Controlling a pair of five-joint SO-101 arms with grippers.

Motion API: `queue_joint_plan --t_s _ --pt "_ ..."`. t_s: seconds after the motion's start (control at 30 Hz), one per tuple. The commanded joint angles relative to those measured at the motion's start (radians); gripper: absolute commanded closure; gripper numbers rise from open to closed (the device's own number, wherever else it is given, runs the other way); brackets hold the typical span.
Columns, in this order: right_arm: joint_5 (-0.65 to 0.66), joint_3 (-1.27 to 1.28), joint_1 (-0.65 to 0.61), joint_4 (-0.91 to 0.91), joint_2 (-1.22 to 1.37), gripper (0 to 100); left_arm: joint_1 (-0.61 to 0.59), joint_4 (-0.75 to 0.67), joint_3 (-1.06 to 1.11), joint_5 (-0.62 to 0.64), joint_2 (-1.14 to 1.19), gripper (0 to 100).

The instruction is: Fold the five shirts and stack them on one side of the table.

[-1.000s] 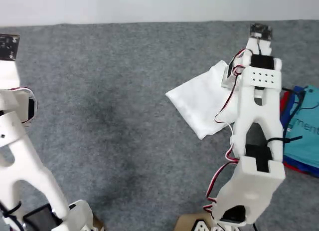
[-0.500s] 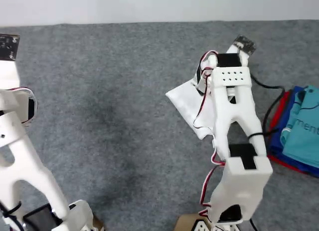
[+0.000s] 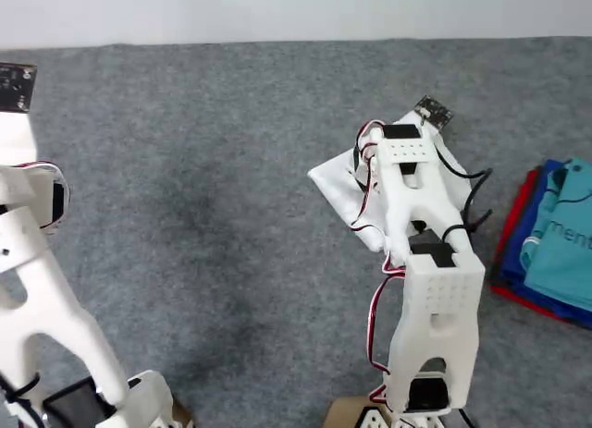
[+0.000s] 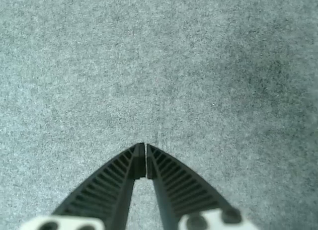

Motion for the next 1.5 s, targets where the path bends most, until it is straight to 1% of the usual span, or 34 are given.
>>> queue_joint_plan --t_s 0.0,0.13,0.3,0.37,0.6,0.67,0.87,1.0,1.2,1.3,1.47 --pt "0.006 -0.023 0.038 -0.028 0.028 68.3 -0.005 0.015 -0.004 -0.04 -0.02 99" --pt "0.061 -0.023 0.047 -0.008 0.027 84.0 -0.005 0.012 -0.002 -0.055 -0.02 99" --pt "0.14 -0.028 0.059 0.01 0.016 99.5 -0.005 0.012 -0.002 -0.055 -0.02 99" --pt "0.175 -0.04 0.064 0.047 -0.012 98.2 -0.005 0.012 -0.002 -0.057 -0.02 99" --pt "0.29 -0.061 0.081 0.176 -0.214 98.8 -0.005 0.012 -0.002 -0.057 -0.02 99" --pt "0.353 -0.061 0.094 0.213 -0.286 98.8 -0.006 0.014 -0.002 -0.057 -0.021 99" --pt "0.597 -0.061 0.148 0.352 -0.487 98.8 -0.006 0.015 -0.004 -0.057 -0.021 99" --pt "0.746 -0.061 0.223 0.424 -0.599 98.8 -0.006 0.017 -0.004 -0.057 -0.021 99" --pt "0.937 -0.061 0.371 0.478 -0.745 98.8 -0.006 0.017 -0.004 -0.057 -0.021 99" --pt "1.005 -0.06 0.447 0.481 -0.788 98.8 -0.006 0.017 -0.004 -0.057 -0.021 99" --pt "1.079 -0.06 0.558 0.473 -0.82 98.8 -0.006 0.017 -0.004 -0.057 -0.021 99"
